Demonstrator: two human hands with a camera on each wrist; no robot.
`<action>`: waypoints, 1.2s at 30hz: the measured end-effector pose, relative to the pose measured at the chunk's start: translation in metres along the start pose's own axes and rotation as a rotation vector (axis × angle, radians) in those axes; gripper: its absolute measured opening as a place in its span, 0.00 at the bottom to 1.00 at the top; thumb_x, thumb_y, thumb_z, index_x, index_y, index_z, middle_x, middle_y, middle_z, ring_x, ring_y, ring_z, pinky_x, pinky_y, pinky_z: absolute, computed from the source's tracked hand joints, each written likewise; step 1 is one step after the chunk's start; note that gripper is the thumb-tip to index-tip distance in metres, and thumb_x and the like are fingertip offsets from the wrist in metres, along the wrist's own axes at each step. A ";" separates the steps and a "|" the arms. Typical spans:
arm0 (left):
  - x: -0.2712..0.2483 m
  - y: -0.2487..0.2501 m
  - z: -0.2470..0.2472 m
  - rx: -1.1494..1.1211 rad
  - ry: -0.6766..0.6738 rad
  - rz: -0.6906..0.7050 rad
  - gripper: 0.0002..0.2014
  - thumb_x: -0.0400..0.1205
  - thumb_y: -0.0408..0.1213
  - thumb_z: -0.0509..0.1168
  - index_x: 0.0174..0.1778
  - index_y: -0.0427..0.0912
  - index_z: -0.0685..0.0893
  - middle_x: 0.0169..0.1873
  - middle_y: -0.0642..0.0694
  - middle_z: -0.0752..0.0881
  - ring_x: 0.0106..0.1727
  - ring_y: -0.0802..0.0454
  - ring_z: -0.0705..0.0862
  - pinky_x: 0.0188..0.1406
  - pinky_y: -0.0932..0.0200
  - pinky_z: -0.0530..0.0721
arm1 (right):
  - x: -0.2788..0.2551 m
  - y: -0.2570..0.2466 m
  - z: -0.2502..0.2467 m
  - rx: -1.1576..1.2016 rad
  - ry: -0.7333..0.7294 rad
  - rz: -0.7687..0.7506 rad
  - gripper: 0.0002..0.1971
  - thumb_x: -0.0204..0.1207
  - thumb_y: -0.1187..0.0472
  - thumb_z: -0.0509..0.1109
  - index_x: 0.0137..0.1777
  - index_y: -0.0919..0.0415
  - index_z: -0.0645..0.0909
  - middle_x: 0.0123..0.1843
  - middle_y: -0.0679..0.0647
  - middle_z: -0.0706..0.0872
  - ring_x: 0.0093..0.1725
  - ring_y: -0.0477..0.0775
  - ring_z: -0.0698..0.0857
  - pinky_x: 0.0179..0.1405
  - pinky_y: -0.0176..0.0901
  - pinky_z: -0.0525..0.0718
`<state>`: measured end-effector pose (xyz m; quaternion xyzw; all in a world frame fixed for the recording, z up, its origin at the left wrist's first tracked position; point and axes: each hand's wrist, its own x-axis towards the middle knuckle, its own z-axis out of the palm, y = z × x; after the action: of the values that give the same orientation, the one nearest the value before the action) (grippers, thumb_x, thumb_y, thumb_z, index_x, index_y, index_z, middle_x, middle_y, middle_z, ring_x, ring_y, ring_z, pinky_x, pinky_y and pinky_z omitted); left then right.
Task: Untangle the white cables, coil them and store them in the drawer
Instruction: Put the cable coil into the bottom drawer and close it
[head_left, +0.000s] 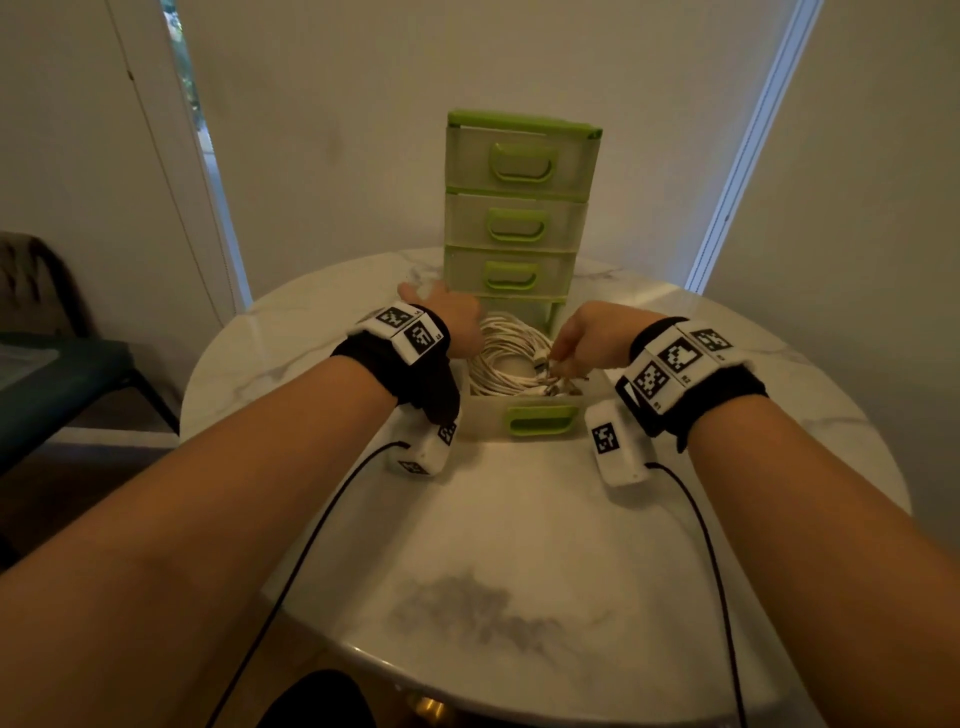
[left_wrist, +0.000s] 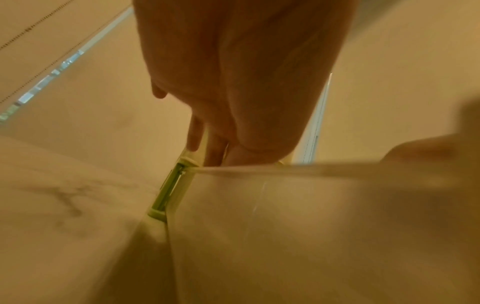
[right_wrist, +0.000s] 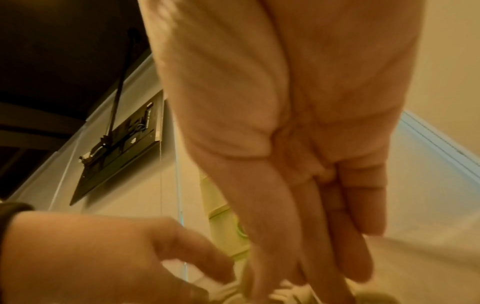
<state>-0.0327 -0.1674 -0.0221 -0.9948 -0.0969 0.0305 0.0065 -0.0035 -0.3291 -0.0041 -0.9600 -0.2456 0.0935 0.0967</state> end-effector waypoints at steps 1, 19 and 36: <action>-0.001 0.002 -0.001 0.024 -0.060 0.003 0.18 0.83 0.41 0.56 0.69 0.49 0.77 0.70 0.44 0.76 0.73 0.40 0.70 0.72 0.31 0.57 | -0.003 -0.001 0.000 -0.024 -0.034 -0.011 0.14 0.74 0.64 0.71 0.59 0.60 0.86 0.59 0.56 0.87 0.60 0.55 0.83 0.63 0.47 0.80; -0.018 -0.002 0.004 0.039 0.045 0.180 0.20 0.84 0.56 0.54 0.72 0.59 0.75 0.76 0.49 0.71 0.76 0.43 0.66 0.71 0.37 0.61 | -0.011 -0.011 0.013 -0.130 -0.012 -0.031 0.13 0.75 0.66 0.69 0.59 0.61 0.86 0.60 0.59 0.87 0.60 0.59 0.83 0.60 0.46 0.80; -0.005 0.035 0.016 -0.216 -0.019 0.484 0.15 0.75 0.45 0.73 0.51 0.39 0.84 0.43 0.46 0.83 0.44 0.48 0.80 0.46 0.58 0.75 | -0.012 0.008 0.016 0.036 0.060 -0.030 0.14 0.69 0.70 0.73 0.53 0.57 0.88 0.45 0.52 0.86 0.46 0.50 0.82 0.49 0.41 0.79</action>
<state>-0.0319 -0.2024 -0.0380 -0.9836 0.1409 0.0302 -0.1084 -0.0141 -0.3394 -0.0198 -0.9568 -0.2550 0.0674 0.1225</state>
